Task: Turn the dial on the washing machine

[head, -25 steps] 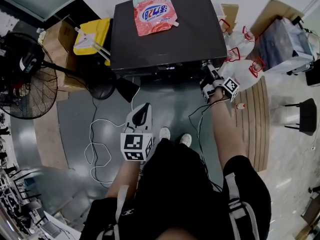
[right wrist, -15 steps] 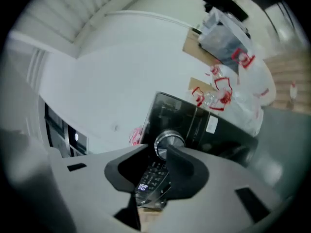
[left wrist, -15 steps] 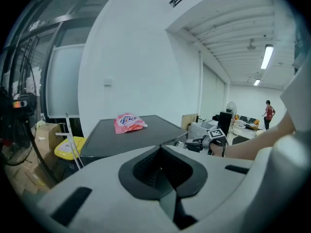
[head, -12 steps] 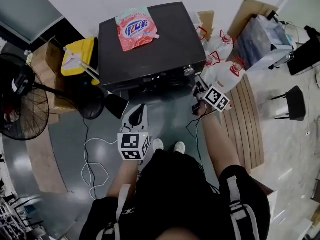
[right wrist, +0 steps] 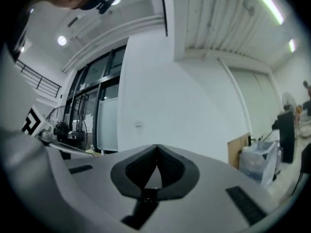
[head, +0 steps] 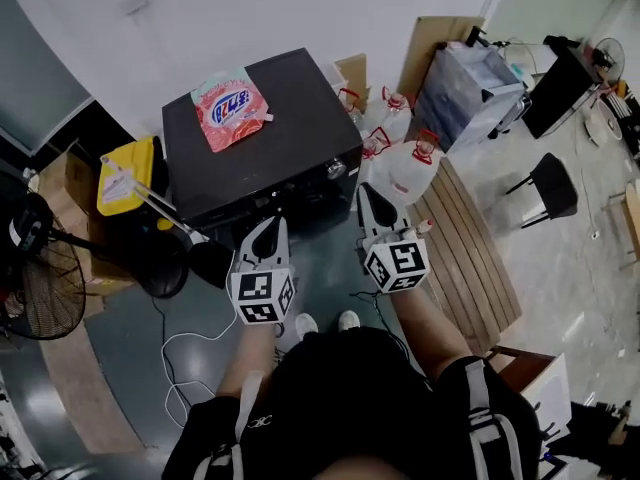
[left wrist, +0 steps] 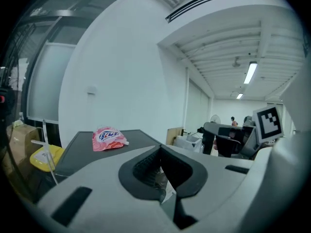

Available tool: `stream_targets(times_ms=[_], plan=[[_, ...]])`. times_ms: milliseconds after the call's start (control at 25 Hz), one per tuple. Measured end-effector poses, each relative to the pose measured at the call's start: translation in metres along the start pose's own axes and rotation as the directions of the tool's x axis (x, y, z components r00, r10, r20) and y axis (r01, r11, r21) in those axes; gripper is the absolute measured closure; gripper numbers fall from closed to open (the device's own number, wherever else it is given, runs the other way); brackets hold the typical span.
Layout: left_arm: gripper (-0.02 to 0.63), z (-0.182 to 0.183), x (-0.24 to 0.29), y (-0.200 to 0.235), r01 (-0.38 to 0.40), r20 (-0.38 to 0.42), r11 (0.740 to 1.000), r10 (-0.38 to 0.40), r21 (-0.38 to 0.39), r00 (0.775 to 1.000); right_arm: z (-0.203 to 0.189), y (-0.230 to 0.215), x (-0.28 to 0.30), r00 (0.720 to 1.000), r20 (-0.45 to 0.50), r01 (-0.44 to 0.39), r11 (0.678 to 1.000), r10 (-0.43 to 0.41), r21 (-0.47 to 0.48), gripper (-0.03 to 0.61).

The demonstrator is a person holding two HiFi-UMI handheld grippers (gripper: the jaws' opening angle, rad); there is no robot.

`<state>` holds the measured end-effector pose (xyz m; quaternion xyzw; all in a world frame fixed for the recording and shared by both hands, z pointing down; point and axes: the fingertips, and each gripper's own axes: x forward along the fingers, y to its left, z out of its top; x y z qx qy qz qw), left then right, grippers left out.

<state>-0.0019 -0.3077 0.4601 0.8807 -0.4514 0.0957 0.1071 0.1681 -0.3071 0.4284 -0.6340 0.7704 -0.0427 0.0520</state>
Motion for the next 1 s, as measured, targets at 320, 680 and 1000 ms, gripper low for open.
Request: stream_targets(times_ms=[320, 680, 1000], plan=[[0.611, 0.013, 0.001, -0.015, 0.051, 0.02, 0.998, -0.051, 0.026, 0.998, 0.011, 0.016, -0.03, 0.999, 0.004, 0.036, 0.989, -0.036, -0.14, 0.571], [0.611, 0.021, -0.003, -0.018, 0.063, 0.032, 0.997, -0.064, 0.046, 0.997, 0.017, 0.013, -0.024, 0.999, 0.012, 0.047, 0.994, -0.046, -0.101, 0.571], [0.611, 0.018, -0.005, -0.017, 0.058, 0.032, 0.997, -0.06, 0.048, 0.998, 0.011, 0.016, -0.023, 0.999, 0.004, 0.039, 0.995, -0.039, -0.089, 0.57]])
